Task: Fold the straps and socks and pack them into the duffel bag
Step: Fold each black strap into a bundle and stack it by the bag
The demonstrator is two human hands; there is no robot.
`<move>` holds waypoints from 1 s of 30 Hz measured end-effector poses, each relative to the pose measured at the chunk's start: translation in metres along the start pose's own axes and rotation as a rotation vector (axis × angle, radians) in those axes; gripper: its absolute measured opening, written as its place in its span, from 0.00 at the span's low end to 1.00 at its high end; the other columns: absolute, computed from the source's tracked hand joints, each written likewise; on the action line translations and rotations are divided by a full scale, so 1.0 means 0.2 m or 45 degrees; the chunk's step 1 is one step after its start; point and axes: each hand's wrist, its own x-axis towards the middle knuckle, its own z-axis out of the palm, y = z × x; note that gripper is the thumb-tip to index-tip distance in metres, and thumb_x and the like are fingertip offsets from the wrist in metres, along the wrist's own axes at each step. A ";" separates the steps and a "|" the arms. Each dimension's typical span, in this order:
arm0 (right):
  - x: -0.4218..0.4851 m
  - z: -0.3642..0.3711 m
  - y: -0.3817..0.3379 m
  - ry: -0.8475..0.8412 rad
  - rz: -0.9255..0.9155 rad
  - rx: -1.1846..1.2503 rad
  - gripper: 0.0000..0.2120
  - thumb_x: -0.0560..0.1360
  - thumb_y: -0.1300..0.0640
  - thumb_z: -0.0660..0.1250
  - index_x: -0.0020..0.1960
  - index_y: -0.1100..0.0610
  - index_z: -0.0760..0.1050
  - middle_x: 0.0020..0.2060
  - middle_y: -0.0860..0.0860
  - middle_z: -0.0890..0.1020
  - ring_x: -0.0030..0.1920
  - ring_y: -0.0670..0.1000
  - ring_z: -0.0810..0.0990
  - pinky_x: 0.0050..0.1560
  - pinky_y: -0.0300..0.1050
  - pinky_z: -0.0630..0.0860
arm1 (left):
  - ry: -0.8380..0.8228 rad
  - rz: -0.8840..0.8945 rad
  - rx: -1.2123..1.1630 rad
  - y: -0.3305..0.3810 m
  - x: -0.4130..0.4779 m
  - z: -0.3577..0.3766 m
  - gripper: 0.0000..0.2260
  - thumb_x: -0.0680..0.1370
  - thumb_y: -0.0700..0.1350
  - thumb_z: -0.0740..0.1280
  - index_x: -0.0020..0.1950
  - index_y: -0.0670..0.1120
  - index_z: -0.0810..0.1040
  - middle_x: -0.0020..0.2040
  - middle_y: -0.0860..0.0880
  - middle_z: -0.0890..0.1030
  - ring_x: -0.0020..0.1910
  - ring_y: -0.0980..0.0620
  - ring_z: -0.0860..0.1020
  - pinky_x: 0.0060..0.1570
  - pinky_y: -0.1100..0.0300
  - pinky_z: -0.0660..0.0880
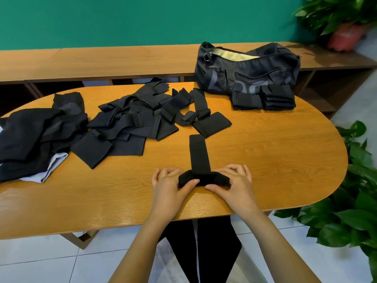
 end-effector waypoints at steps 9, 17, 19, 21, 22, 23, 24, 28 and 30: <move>0.01 0.01 0.00 0.088 0.101 0.084 0.20 0.68 0.37 0.64 0.50 0.48 0.83 0.43 0.37 0.72 0.52 0.35 0.63 0.76 0.51 0.48 | -0.004 -0.032 -0.004 -0.02 0.00 0.00 0.07 0.74 0.56 0.70 0.50 0.58 0.81 0.44 0.67 0.76 0.56 0.64 0.68 0.72 0.48 0.51; 0.01 0.01 0.00 0.062 0.173 0.060 0.22 0.70 0.38 0.70 0.59 0.41 0.66 0.42 0.39 0.78 0.53 0.41 0.71 0.75 0.50 0.52 | 0.034 -0.122 -0.002 -0.02 0.01 0.01 0.22 0.74 0.58 0.68 0.65 0.58 0.68 0.45 0.59 0.81 0.55 0.61 0.74 0.73 0.53 0.52; 0.01 0.01 -0.01 0.052 0.178 0.020 0.28 0.70 0.41 0.73 0.64 0.42 0.63 0.42 0.39 0.76 0.51 0.39 0.70 0.74 0.50 0.55 | 0.028 -0.157 -0.008 -0.01 0.00 0.01 0.32 0.74 0.56 0.71 0.74 0.57 0.60 0.43 0.58 0.78 0.52 0.61 0.74 0.70 0.59 0.52; 0.01 0.01 -0.01 0.074 0.174 0.005 0.34 0.69 0.42 0.75 0.69 0.43 0.63 0.45 0.38 0.72 0.50 0.39 0.68 0.70 0.50 0.60 | 0.043 -0.149 0.043 -0.01 0.00 0.01 0.37 0.73 0.55 0.72 0.77 0.55 0.57 0.47 0.58 0.76 0.52 0.60 0.71 0.67 0.60 0.54; 0.01 0.01 0.00 0.087 0.160 -0.006 0.35 0.68 0.42 0.75 0.70 0.43 0.63 0.49 0.38 0.72 0.54 0.40 0.67 0.69 0.50 0.61 | 0.061 -0.121 0.079 -0.01 0.00 0.01 0.35 0.73 0.54 0.73 0.76 0.55 0.59 0.53 0.58 0.75 0.55 0.59 0.70 0.66 0.59 0.56; 0.01 0.01 0.00 0.090 0.131 -0.028 0.34 0.69 0.42 0.75 0.70 0.42 0.64 0.56 0.39 0.71 0.59 0.42 0.65 0.68 0.49 0.61 | 0.074 -0.075 0.107 -0.01 0.00 0.01 0.30 0.73 0.53 0.73 0.73 0.57 0.64 0.59 0.58 0.73 0.60 0.57 0.68 0.65 0.57 0.57; 0.01 0.01 0.00 0.082 0.083 -0.052 0.31 0.69 0.43 0.75 0.69 0.40 0.67 0.63 0.40 0.69 0.65 0.44 0.62 0.68 0.50 0.60 | 0.075 -0.018 0.119 -0.01 0.00 0.01 0.23 0.74 0.51 0.73 0.67 0.58 0.71 0.65 0.58 0.71 0.66 0.55 0.65 0.65 0.55 0.58; 0.00 0.01 0.02 -0.051 -0.077 -0.067 0.10 0.76 0.47 0.68 0.56 0.36 0.77 0.65 0.31 0.70 0.72 0.42 0.58 0.74 0.59 0.48 | -0.064 0.111 0.087 -0.03 -0.01 0.00 0.05 0.75 0.53 0.70 0.49 0.61 0.81 0.65 0.65 0.72 0.72 0.57 0.60 0.70 0.45 0.54; 0.00 0.02 0.02 -0.095 -0.060 -0.069 0.08 0.79 0.47 0.64 0.54 0.35 0.78 0.62 0.29 0.72 0.72 0.39 0.59 0.75 0.60 0.44 | -0.128 0.088 0.077 -0.02 -0.01 -0.01 0.08 0.72 0.60 0.70 0.50 0.63 0.81 0.62 0.67 0.72 0.71 0.59 0.60 0.72 0.46 0.50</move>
